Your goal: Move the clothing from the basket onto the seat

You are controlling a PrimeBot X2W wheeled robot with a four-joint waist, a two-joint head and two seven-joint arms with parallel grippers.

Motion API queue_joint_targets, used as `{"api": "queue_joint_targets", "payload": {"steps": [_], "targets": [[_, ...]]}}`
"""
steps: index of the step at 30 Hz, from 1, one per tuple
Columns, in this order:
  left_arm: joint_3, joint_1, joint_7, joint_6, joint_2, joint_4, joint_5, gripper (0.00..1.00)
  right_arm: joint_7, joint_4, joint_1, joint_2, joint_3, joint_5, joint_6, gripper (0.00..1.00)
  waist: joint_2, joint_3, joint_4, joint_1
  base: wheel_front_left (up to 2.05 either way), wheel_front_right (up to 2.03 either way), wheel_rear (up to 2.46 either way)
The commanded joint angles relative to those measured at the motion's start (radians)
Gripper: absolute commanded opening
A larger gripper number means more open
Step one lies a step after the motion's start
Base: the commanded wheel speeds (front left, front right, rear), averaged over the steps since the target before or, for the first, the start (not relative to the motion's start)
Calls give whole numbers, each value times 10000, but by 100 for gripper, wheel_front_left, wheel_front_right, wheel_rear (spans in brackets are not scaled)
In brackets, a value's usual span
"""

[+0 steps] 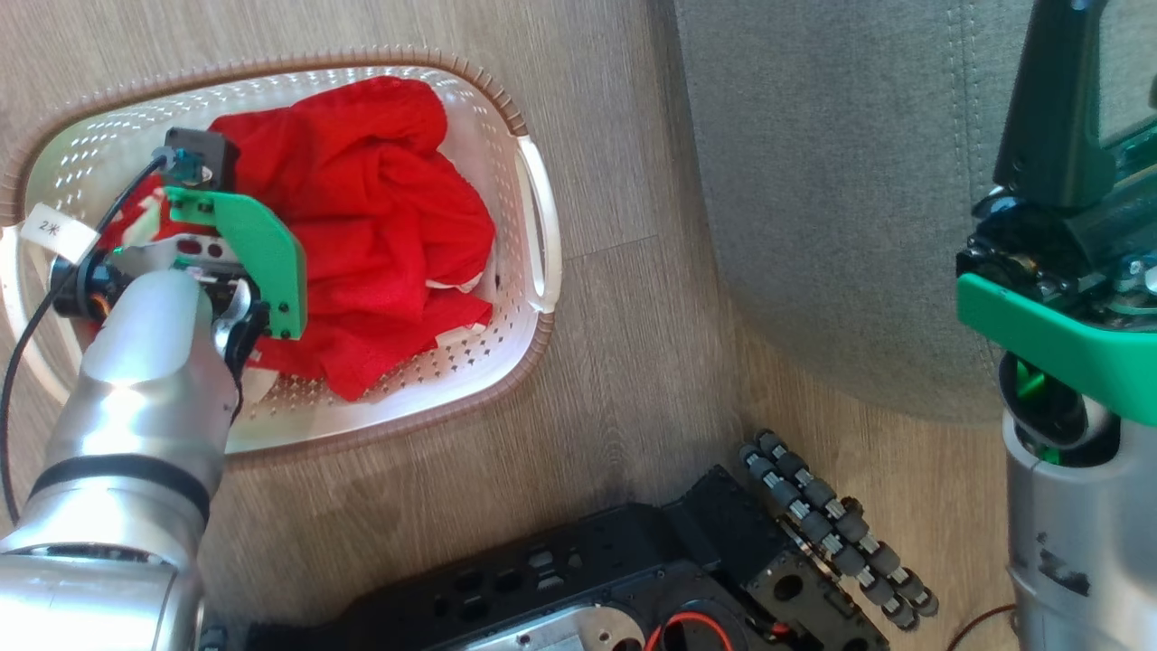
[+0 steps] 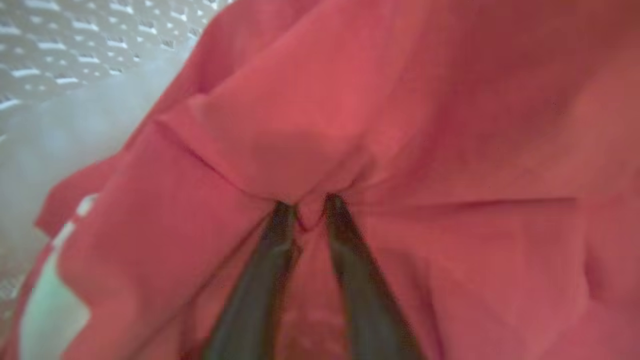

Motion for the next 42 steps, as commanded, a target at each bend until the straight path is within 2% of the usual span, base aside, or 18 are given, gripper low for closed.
{"api": "queue_joint_targets", "payload": {"steps": [1, 10, 16, 26, 34, 36, 42], "targets": [[75, 446, -4, -1, 305, 59, -5, 0, -49, -394, 135, 116, 175, 7, -2, 100, 0, -29, 4, -1, 0, 0, 0], [-162, 405, -354, -85, 154, 73, -116, 0, -49, -331, 122, 116, 189, -64, -2, 100, 0, -229, 118, -1, 0, 0, 0], [-333, 568, -933, -132, -67, 38, -246, 0, -49, -209, 177, 116, 165, -190, -2, 100, 0, -764, 264, -1, 0, 0, 0], [-888, 1345, -2200, -163, -749, -302, -1009, 0, -49, 276, 576, 116, 214, -689, -2, 100, 0, -2646, 920, -1, 0, 0, 0], [-1744, 2196, -2970, -165, -886, -1018, -2109, 0, -49, 887, 1150, 116, 158, -943, -2, 100, 0, -4010, 1307, -1, 0, 0, 0], [-2237, 2503, -3131, -165, -894, -1434, -2552, 0, -49, 1159, 1420, 102, 34, -1010, -2, 100, 0, -4476, 1483, -1, 0, 0, 0], [-3046, 3090, -3418, -166, -647, -2338, -3431, 0, -49, 1783, 1906, -93, -45, -945, -2, 100, 0, -5533, 1736, -1, 0, 0, 0]]}}
